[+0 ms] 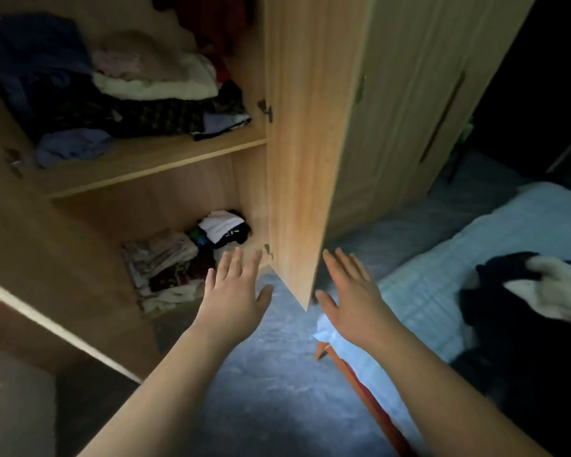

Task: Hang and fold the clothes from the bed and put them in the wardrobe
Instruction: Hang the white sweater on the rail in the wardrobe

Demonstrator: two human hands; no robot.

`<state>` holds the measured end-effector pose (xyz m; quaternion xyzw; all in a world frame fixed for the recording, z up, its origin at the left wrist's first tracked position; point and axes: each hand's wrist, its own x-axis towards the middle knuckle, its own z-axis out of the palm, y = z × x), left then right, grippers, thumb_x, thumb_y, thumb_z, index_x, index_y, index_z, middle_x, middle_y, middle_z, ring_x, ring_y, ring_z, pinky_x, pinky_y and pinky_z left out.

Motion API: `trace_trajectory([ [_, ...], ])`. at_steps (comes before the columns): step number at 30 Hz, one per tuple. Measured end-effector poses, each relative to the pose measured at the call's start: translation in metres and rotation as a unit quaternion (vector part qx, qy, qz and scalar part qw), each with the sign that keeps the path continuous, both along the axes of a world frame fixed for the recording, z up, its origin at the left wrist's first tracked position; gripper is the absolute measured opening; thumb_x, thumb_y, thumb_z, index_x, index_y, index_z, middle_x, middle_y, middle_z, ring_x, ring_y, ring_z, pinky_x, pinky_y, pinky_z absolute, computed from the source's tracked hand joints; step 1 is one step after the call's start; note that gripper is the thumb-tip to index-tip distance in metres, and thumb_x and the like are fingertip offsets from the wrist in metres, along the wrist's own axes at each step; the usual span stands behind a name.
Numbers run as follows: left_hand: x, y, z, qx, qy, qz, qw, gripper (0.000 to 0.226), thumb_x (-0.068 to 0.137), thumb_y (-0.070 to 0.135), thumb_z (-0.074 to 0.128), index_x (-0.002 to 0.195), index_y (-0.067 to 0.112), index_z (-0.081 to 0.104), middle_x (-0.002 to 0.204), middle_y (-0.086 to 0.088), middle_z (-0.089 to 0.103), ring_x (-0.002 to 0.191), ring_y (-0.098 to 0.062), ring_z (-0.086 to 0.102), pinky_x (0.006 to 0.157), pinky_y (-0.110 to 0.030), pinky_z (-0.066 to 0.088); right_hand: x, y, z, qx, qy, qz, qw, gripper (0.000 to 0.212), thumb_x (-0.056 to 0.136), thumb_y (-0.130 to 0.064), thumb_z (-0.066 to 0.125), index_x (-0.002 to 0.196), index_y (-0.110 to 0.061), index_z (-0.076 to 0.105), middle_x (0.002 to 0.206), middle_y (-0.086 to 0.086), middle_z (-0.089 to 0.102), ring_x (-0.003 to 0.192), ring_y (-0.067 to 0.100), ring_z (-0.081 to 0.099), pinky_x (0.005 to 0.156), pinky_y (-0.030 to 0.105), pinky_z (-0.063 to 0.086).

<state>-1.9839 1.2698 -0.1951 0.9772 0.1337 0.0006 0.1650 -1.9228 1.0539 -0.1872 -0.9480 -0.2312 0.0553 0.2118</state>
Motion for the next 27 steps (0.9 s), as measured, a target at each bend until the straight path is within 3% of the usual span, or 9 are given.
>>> trace_trajectory([
  [3, 0.019, -0.051, 0.001, 0.000, -0.002, -0.060, 0.998, 0.069, 0.101, 0.055, 0.033, 0.158, 0.033, 0.001, 0.168, -0.003, -0.003, 0.154, -0.026, -0.006, 0.123, -0.049, 0.005, 0.000, -0.053, -0.001, 0.002, -0.002, -0.044, 0.999, 0.076, 0.099, -0.040, 0.053, 0.160, -0.024, 0.011, 0.168, 0.003, 0.011, 0.154, 0.025, 0.008, 0.124, 0.037, 0.013],
  [9, 0.059, -0.167, 0.016, 0.021, 0.007, -0.147, 0.989, 0.068, 0.102, 0.052, 0.034, 0.159, 0.032, 0.003, 0.168, -0.005, -0.001, 0.154, -0.028, -0.004, 0.123, -0.050, 0.007, 0.002, -0.170, -0.005, 0.019, 0.010, -0.131, 0.991, 0.078, 0.094, -0.051, 0.040, 0.161, -0.024, 0.009, 0.168, 0.005, 0.008, 0.155, 0.027, 0.007, 0.125, 0.041, 0.013],
  [19, 0.117, -0.404, 0.010, -0.003, -0.006, -0.284, 0.959, 0.069, 0.101, 0.054, 0.037, 0.159, 0.032, 0.006, 0.168, -0.003, 0.001, 0.154, -0.025, -0.002, 0.122, -0.048, 0.009, -0.002, -0.394, -0.009, 0.013, 0.013, -0.258, 0.966, 0.075, 0.101, -0.045, 0.045, 0.161, -0.028, 0.003, 0.169, 0.001, -0.003, 0.155, 0.022, -0.003, 0.126, 0.041, 0.006],
  [27, 0.147, -0.526, -0.010, -0.024, 0.009, -0.368, 0.930, 0.069, 0.100, 0.052, 0.039, 0.158, 0.032, 0.008, 0.167, -0.006, 0.008, 0.154, -0.026, 0.001, 0.123, -0.049, 0.012, -0.008, -0.506, -0.018, 0.018, 0.046, -0.329, 0.943, 0.075, 0.101, -0.044, 0.047, 0.161, -0.028, 0.004, 0.169, 0.001, 0.000, 0.155, 0.024, -0.001, 0.125, 0.039, 0.007],
])
